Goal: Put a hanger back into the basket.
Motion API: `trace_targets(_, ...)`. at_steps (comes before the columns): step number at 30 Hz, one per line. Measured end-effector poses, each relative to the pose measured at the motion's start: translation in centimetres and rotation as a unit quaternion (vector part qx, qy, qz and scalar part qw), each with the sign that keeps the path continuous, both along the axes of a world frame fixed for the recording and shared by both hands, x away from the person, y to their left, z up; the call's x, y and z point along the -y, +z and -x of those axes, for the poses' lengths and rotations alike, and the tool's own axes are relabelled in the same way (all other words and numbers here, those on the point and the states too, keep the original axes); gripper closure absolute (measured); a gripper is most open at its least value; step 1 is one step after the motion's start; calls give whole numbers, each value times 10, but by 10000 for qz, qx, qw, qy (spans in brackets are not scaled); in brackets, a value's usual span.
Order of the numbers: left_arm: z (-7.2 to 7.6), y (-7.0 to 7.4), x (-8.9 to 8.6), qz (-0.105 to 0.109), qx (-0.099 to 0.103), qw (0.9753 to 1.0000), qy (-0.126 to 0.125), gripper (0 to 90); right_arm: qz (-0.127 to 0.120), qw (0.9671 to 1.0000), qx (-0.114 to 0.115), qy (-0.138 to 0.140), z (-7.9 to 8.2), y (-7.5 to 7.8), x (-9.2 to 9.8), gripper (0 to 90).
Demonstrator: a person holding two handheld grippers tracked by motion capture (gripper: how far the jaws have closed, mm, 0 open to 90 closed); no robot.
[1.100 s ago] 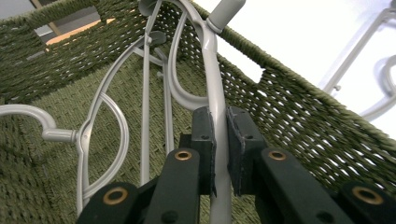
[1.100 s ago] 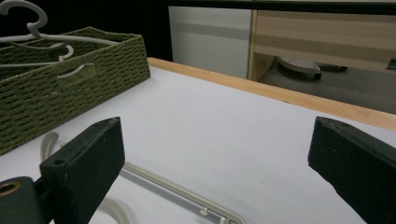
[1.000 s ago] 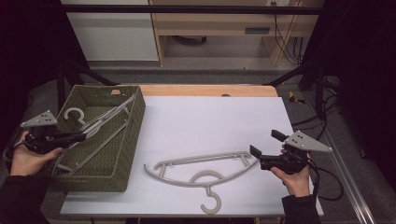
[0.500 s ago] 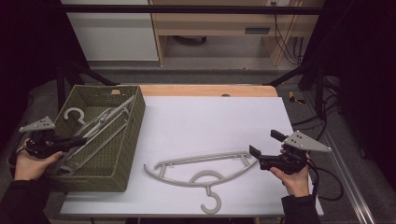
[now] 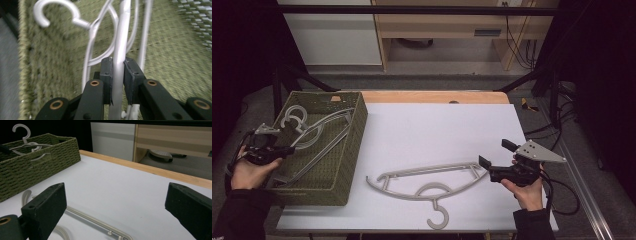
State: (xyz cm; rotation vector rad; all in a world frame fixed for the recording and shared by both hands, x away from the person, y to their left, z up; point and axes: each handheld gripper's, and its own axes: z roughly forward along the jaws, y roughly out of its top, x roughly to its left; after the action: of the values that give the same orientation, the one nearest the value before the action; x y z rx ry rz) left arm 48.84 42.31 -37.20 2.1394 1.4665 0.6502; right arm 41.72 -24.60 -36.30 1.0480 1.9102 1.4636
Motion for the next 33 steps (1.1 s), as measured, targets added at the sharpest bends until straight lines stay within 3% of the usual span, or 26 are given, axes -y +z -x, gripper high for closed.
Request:
trace_targets(2, -3, -3, 1, 25, -144, 9999, 39, 768, -5, 10000, -1, -4, 0, 0, 0, 39)
trace_targets(4, -6, -5, 2, -89, -274, 9995, 114, 730, -13, 10000, 1, -3, 0, 0, 0, 39)
trace_targets(5, -7, -5, 2, -180, -286, 9993, 187, 674, -10, 10000, 8, -6, 0, 0, 1, 39)
trace_targets(6, -6, -5, 1, -104, -279, 9993, 227, 671, -21, 10000, 22, -10, 0, 0, 1, 39)
trace_targets(11, 3, 6, -1, -22, -12, 9996, 298, 602, -24, 10000, 28, -7, 1, 1, 1, 39)
trace_targets(15, 20, 24, 6, 330, 526, 9980, 80, 561, -19, 10000, 24, -16, 1, 1, 1, 39)
trace_targets(18, 36, 36, 19, 596, 1032, 9927, -192, 507, -15, 10000, 7, -15, 1, 0, 0, 39)
trace_targets(22, 51, 50, 40, 811, 1496, 9837, -576, 442, -2, 10000, -4, -1, 0, 0, -2, 39)
trace_targets(27, 63, 62, 70, 1065, 1850, 9710, -1078, 342, -10, 10000, 13, 6, 0, 0, -1, 39)
trace_targets(30, 66, 64, 89, 1235, 1964, 9641, -1294, 275, -8, 10000, -10, -1, 0, 0, 0, 39)
trace_targets(33, 70, 64, 105, 1337, 2151, 9554, -1516, 227, -12, 10000, -26, 2, -1, -1, -1, 37)
